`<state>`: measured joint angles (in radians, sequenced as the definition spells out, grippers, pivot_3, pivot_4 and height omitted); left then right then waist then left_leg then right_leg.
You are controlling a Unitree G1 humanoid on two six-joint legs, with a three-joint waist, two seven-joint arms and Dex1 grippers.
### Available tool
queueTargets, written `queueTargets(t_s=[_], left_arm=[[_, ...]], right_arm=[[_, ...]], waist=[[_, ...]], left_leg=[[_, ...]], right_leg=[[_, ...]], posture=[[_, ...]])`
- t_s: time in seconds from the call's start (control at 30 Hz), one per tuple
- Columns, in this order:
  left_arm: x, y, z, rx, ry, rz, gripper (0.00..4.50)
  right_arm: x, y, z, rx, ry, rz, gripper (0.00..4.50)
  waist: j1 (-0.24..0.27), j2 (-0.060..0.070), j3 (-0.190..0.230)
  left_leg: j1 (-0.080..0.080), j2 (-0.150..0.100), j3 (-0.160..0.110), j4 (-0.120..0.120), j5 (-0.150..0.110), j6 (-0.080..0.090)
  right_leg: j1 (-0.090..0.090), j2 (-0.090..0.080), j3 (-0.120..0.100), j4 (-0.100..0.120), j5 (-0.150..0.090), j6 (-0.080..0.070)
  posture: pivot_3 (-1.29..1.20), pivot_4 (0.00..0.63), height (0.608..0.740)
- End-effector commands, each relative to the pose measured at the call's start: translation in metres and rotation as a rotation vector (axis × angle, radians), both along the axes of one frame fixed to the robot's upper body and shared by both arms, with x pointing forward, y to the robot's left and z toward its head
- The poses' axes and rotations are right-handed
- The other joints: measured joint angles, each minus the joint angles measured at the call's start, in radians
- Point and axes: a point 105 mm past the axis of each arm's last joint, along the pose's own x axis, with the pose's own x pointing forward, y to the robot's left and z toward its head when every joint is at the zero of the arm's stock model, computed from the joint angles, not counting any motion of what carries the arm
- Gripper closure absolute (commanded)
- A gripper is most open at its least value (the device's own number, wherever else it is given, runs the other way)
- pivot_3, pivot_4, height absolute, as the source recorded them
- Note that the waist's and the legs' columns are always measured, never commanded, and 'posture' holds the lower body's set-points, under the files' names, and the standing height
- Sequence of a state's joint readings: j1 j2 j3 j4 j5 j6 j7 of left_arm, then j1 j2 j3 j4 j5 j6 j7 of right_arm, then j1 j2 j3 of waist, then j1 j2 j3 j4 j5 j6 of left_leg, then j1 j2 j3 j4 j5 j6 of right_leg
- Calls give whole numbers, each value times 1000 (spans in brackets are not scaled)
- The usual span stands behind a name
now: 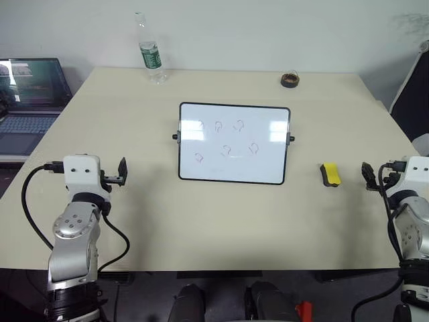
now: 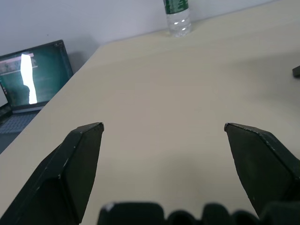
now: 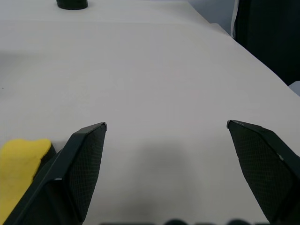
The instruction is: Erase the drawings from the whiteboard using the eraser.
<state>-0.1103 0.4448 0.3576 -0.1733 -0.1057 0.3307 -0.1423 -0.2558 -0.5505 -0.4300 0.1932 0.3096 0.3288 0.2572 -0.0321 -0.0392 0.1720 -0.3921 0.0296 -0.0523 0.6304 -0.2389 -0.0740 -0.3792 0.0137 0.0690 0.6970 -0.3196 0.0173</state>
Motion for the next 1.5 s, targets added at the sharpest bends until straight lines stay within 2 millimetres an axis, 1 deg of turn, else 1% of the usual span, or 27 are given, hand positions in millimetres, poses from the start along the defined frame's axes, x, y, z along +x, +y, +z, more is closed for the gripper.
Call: queueTargets(t_s=[0.03, 0.1, 0.17, 0.27, 0.33, 0.37, 0.43, 0.5, 0.53, 0.57, 0.6, 0.7, 0.73, 0.77, 0.8, 0.83, 0.9, 1.0, 1.07, 1.13, 1.23, 1.37, 1.5], left_arm=[[1, -2, 13, 37, -45, 0, 0], [2, -1, 14, 35, -56, 8, 0], [3, -1, 22, 13, -81, 9, 0], [8, -14, 35, 21, -106, -86, 0], [11, -23, 48, 32, -135, -174, 0], [12, -30, 58, 24, -157, -231, 0], [16, -49, 80, 4, -193, -371, 0], [19, -76, 93, 16, -189, -541, 0], [19, -84, 95, 23, -180, -594, 0], [18, -92, 96, 25, -158, -675, 0], [19, -110, 97, 22, -138, -773, 0], [15, -156, 96, 25, -63, -1064, 0], [14, -174, 92, 36, -38, -1150, 0], [13, -185, 89, 47, -13, -1221, 0], [10, -198, 85, 60, 17, -1292, 0], [8, -204, 81, 72, 40, -1345, 0], [4, -211, 76, 97, 76, -1418, 0], [-3, -218, 68, 143, 125, -1505, 0], [-6, -221, 64, 168, 143, -1542, 0], [-7, -223, 62, 180, 147, -1554, 0], [-7, -225, 63, 183, 145, -1570, 0], [-8, -222, 63, 190, 148, -1560, 0], [-10, -218, 61, 192, 158, -1545, 0]], right_arm=[[-2, -4, 21, -17, -58, -7, 12], [-4, -4, 20, -16, -58, -12, 12], [-7, 2, 26, -21, -68, 11, 12], [-12, 23, 40, -27, -91, 126, 12], [-16, 38, 45, 11, -107, 186, 12], [-17, 48, 50, 37, -117, 223, 12], [-19, 68, 59, 97, -132, 321, 12], [-21, 87, 66, 123, -139, 403, 12], [-23, 92, 67, 125, -139, 421, 12], [-24, 102, 68, 127, -145, 431, 12], [-25, 105, 70, 131, -152, 430, 12], [-28, 123, 72, 107, -164, 423, 12], [-28, 125, 67, 82, -140, 407, 12], [-27, 129, 61, 58, -123, 393, 12], [-26, 129, 55, 46, -107, 370, 12], [-24, 130, 49, 39, -86, 343, 12], [-21, 123, 35, 17, -44, 258, 12], [-16, 110, 23, 30, -16, 155, 12], [-14, 106, 17, 41, 6, 139, 12], [-12, 105, 14, 52, 10, 139, 12], [-2, 102, 5, 57, 34, 130, 12], [11, 97, -3, 63, 56, 94, 12], [16, 89, -10, 85, 74, 60, 12]], waist=[[0, 0, 0], [0, 0, 0], [0, 0, 0], [0, 0, 0], [0, 0, 0], [-1, 0, 0], [0, 0, 0], [0, 0, 0], [0, 0, 0], [0, 0, 0], [0, 0, 0], [1, 1, 0], [2, 1, 0], [2, 1, 0], [2, 1, 0], [1, 1, 0], [-3, 1, 0], [-11, 2, 1], [-12, 2, 1], [-12, 3, 2], [-13, 3, 2], [-13, 3, 2], [-14, 3, 2]], left_leg=[[0, 0, 0, 0, 0, 0], [0, 0, 0, 0, 0, 0], [0, 0, 0, 0, 0, 0], [0, 0, 0, 0, 0, 0], [0, 0, 0, 0, 0, 0], [0, 0, 0, 0, 0, 0], [0, 0, 0, 0, 0, 0], [0, 0, -1, 1, 0, 0], [-1, 0, -1, 1, 0, 0], [-1, -1, -1, 1, 0, 0], [0, -1, -1, 0, 0, 0], [-1, -1, -1, 0, 0, 0], [-2, -1, -2, 1, 0, 0], [-2, -2, -2, 1, 0, 0], [-2, -3, -2, 1, 0, 0], [-2, -3, -2, 1, 0, 0], [-2, -2, -2, 1, 0, 0], [-2, -1, 0, 0, 0, 0], [-2, -1, 0, 0, 0, 0], [-2, -2, 0, 0, 0, 0], [-2, -2, 0, 0, 0, 0], [-3, -2, 0, 1, 0, 0], [-3, -2, 0, 0, 0, 0]], right_leg=[[0, 0, 0, 0, 0, 0], [0, 0, 0, 0, 0, 0], [0, 0, 0, 0, 0, 0], [0, 0, 0, 0, 0, 0], [0, 0, 0, 0, 0, 0], [0, 0, 0, 0, 0, 0], [0, 1, 0, 0, 0, 0], [0, 1, -2, 0, 0, 0], [0, 1, -2, 0, 0, 0], [1, 2, -2, 0, 0, 0], [1, 2, -2, -1, 0, 0], [0, 2, -2, -1, 0, 0], [0, 3, -2, -1, 0, 0], [0, 3, -3, -1, 0, 0], [0, 3, -3, -1, 0, 0], [0, 3, -3, -1, 0, 0], [0, 3, -2, -1, 0, 0], [-2, 4, 0, 0, 0, 0], [-2, 4, 0, 0, 0, 0], [-2, 4, 0, 0, 0, 0], [-2, 4, 0, -1, 0, 0], [-2, 4, 0, 0, 0, 0], [-3, 4, 0, -1, 0, 0]], posture=[[0, 150, 740], [0, 150, 740], [0, 150, 740], [0, 150, 740], [0, 150, 740], [0, 150, 740], [0, 150, 740], [0, 150, 740], [0, 150, 740], [0, 150, 740], [0, 150, 740], [0, 150, 740], [0, 150, 740], [0, 150, 740], [0, 150, 740], [0, 150, 740], [0, 150, 740], [0, 150, 740], [0, 150, 740], [0, 150, 740], [0, 150, 740], [0, 150, 740], [0, 150, 740]])
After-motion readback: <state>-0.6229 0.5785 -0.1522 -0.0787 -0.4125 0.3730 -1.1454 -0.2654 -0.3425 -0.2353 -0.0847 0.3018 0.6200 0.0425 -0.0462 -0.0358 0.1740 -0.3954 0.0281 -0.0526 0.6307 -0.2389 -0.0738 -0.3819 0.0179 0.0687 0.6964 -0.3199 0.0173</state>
